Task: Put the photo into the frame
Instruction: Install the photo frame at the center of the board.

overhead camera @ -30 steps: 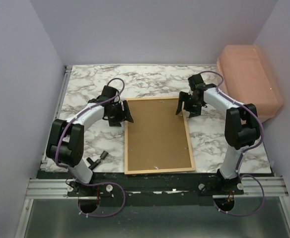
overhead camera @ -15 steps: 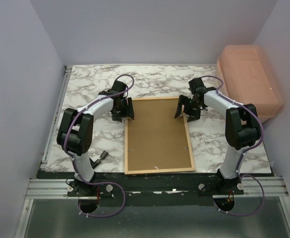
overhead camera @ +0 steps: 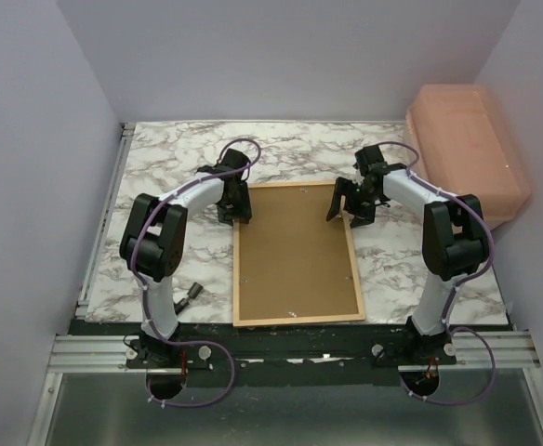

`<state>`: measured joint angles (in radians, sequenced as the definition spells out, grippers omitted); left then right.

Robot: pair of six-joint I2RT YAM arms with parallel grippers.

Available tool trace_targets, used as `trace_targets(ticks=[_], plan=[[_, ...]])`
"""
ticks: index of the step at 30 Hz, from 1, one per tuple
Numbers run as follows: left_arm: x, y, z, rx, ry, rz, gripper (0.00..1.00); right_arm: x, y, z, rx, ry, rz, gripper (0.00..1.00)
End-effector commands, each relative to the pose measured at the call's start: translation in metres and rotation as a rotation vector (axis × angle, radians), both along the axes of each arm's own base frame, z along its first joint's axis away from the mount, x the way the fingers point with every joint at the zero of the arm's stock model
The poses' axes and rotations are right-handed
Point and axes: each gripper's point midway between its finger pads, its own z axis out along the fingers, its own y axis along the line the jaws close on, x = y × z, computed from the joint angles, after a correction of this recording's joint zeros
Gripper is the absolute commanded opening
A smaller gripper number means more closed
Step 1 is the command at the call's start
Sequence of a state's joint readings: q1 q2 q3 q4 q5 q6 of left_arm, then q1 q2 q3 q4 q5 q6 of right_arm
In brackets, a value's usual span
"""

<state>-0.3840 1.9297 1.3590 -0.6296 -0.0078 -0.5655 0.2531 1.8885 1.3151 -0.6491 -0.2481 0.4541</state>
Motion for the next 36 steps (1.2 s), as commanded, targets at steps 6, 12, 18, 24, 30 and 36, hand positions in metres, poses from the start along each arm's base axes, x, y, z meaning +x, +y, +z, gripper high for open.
trace_targets(ticks=[6, 12, 18, 24, 30, 36], plan=[[0.014, 0.006, -0.011, 0.071, 0.008, 0.011, 0.33, -0.004, 0.006, 0.002, 0.045, -0.002, 0.015, 0.8], [0.015, 0.009, -0.011, 0.088, 0.005, 0.0, 0.0, -0.009, 0.005, 0.0, 0.041, 0.006, 0.017, 0.8], [0.012, -0.001, -0.002, 0.026, -0.02, -0.046, 0.0, -0.012, 0.002, -0.001, 0.032, 0.007, 0.013, 0.8], [0.002, -0.01, 0.029, -0.101, -0.062, -0.051, 0.52, -0.02, -0.001, 0.001, 0.023, 0.009, 0.01, 0.81], [-0.02, -0.009, 0.039, -0.152, -0.06, -0.065, 0.73, -0.04, -0.006, -0.004, 0.02, 0.034, 0.009, 0.89], [-0.059, -0.013, 0.015, -0.221, 0.024, -0.076, 0.71, -0.071, -0.006, -0.012, 0.059, 0.083, 0.006, 0.89]])
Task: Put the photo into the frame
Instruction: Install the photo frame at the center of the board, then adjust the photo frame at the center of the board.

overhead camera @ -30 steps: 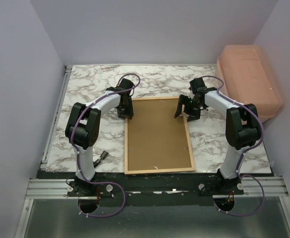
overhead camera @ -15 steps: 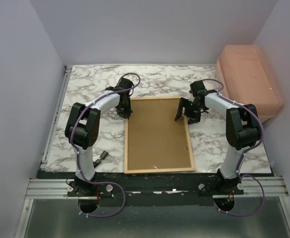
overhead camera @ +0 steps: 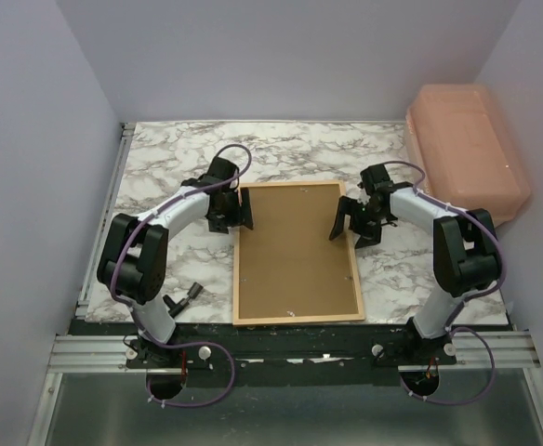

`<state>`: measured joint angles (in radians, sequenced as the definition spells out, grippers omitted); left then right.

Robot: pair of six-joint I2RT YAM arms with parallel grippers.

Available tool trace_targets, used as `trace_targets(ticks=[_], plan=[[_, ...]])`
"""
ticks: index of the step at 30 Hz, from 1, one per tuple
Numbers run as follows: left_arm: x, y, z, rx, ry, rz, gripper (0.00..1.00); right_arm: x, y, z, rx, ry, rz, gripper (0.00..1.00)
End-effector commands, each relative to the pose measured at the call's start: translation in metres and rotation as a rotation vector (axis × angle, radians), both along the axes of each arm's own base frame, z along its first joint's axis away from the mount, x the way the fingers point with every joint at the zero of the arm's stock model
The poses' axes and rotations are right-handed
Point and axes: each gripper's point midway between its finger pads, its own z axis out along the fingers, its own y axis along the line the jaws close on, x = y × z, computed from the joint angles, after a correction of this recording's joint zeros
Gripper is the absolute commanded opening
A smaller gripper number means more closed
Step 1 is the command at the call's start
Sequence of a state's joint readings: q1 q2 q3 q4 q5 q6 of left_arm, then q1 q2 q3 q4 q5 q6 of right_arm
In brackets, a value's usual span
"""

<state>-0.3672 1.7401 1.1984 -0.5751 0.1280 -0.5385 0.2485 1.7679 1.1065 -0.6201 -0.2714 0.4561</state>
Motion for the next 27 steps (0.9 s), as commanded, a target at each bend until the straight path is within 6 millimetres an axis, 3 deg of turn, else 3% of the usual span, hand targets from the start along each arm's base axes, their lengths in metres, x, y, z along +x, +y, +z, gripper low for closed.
trace_targets(ticks=[1, 6, 11, 19, 27], plan=[[-0.035, -0.009, -0.018, -0.092, 0.076, -0.021, 0.7, -0.025, 0.007, 0.001, 0.065, 0.028, 0.001, 0.89], [-0.073, -0.01, -0.035, -0.116, 0.132, -0.042, 0.64, -0.04, 0.014, -0.001, 0.12, 0.043, -0.003, 0.89], [-0.102, -0.023, -0.038, -0.164, 0.163, -0.081, 0.6, -0.032, 0.023, -0.005, 0.13, 0.056, 0.014, 0.89], [-0.13, -0.037, -0.033, -0.176, 0.19, -0.129, 0.58, 0.033, 0.043, 0.012, 0.157, -0.027, 0.044, 0.89], [-0.149, -0.075, -0.013, -0.247, 0.197, -0.192, 0.58, 0.094, 0.076, 0.015, 0.13, -0.074, 0.095, 0.89]])
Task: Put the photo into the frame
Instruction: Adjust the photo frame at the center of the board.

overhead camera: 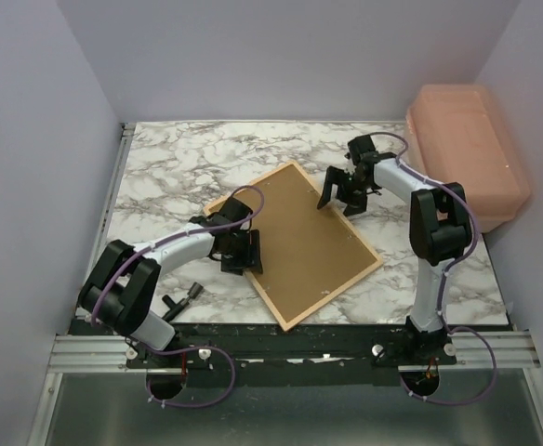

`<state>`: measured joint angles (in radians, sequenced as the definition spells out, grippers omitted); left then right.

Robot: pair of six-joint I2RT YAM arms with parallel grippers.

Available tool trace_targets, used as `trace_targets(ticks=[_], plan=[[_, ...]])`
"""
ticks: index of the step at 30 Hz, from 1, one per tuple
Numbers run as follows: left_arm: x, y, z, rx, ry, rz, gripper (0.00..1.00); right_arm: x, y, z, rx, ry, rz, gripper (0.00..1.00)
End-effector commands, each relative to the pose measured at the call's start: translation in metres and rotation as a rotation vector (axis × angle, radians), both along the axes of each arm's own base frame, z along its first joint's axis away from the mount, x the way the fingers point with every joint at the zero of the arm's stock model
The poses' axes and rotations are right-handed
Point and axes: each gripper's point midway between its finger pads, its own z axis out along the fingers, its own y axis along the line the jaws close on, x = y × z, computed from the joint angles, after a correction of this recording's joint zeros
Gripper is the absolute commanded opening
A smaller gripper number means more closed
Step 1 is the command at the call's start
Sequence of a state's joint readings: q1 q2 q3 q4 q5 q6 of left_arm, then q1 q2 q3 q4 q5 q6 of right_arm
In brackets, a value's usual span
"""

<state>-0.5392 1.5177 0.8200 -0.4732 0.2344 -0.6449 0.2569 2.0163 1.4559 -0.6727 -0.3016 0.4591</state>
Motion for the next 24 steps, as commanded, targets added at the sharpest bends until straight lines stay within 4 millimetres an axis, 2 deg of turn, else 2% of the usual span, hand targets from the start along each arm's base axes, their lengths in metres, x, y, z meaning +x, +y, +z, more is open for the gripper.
trace_targets(ticks=[1, 4, 8, 10, 13, 16, 18, 24], plan=[[-0.032, -0.05, 0.02, -0.159, 0.076, -0.081, 0.59, 0.024, 0.049, 0.008, 0.068, -0.046, 0.083, 0.89], [-0.042, -0.06, 0.022, -0.152, 0.078, -0.114, 0.62, 0.044, 0.028, 0.003, -0.084, -0.088, 0.035, 0.9], [-0.057, -0.055, 0.016, -0.141, 0.111, -0.106, 0.69, 0.058, -0.013, 0.008, -0.302, -0.147, -0.05, 0.99], [-0.062, -0.048, 0.014, -0.124, 0.111, -0.099, 0.71, 0.057, -0.021, 0.016, -0.333, -0.163, -0.066, 1.0], [-0.067, -0.04, 0.019, -0.117, 0.098, -0.102, 0.73, 0.05, -0.023, 0.036, -0.308, -0.186, -0.08, 1.0], [-0.066, -0.04, 0.033, -0.135, 0.062, -0.116, 0.74, 0.032, -0.02, 0.054, -0.259, -0.192, -0.087, 1.0], [-0.063, -0.041, 0.046, -0.153, 0.026, -0.128, 0.74, 0.014, -0.022, 0.061, -0.24, -0.175, -0.091, 1.0], [-0.036, -0.049, 0.091, -0.232, -0.117, -0.119, 0.74, -0.066, -0.039, 0.058, -0.216, -0.066, -0.102, 0.99]])
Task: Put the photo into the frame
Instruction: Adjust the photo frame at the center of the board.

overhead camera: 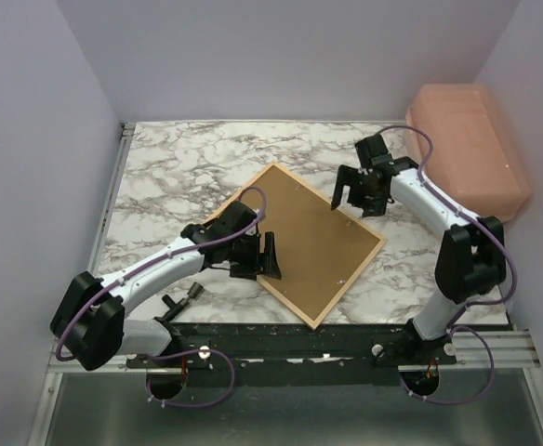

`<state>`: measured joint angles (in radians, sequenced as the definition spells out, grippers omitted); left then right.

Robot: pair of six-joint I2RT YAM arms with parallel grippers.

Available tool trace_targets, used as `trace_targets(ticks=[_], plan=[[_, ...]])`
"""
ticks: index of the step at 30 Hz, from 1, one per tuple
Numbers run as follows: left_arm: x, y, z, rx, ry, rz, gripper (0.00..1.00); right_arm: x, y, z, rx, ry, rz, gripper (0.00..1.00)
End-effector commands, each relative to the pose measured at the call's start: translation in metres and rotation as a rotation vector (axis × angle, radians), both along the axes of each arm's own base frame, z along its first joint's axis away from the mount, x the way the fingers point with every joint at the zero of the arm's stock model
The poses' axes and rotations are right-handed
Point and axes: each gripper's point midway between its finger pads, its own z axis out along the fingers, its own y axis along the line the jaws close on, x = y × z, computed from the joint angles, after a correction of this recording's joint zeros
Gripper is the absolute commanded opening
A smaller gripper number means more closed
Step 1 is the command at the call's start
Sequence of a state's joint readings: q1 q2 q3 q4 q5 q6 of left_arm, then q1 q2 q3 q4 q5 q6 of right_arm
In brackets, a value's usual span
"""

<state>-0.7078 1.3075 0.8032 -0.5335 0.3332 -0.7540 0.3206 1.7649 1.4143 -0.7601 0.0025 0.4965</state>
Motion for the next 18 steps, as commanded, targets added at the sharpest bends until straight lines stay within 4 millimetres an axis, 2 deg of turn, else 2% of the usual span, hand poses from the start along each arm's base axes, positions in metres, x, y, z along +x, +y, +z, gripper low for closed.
trace_targets(ticks=[1, 5, 9, 14, 18], plan=[[0.026, -0.007, 0.041, -0.086, -0.118, 0.013, 0.74, -0.068, -0.012, -0.01, 0.019, 0.133, -0.028, 0.99], [0.044, -0.005, 0.05, -0.123, -0.139, 0.031, 0.74, -0.112, -0.023, -0.019, 0.027, 0.194, -0.078, 0.98], [0.063, 0.003, 0.048, -0.109, -0.132, 0.059, 0.74, -0.143, -0.027, -0.045, 0.049, 0.264, -0.128, 0.92], [0.075, 0.013, 0.051, -0.114, -0.133, 0.085, 0.74, -0.154, -0.029, -0.071, 0.043, 0.304, -0.134, 0.89], [0.08, 0.023, 0.046, -0.092, -0.136, 0.106, 0.74, -0.144, -0.026, -0.081, 0.036, 0.296, -0.112, 0.83]])
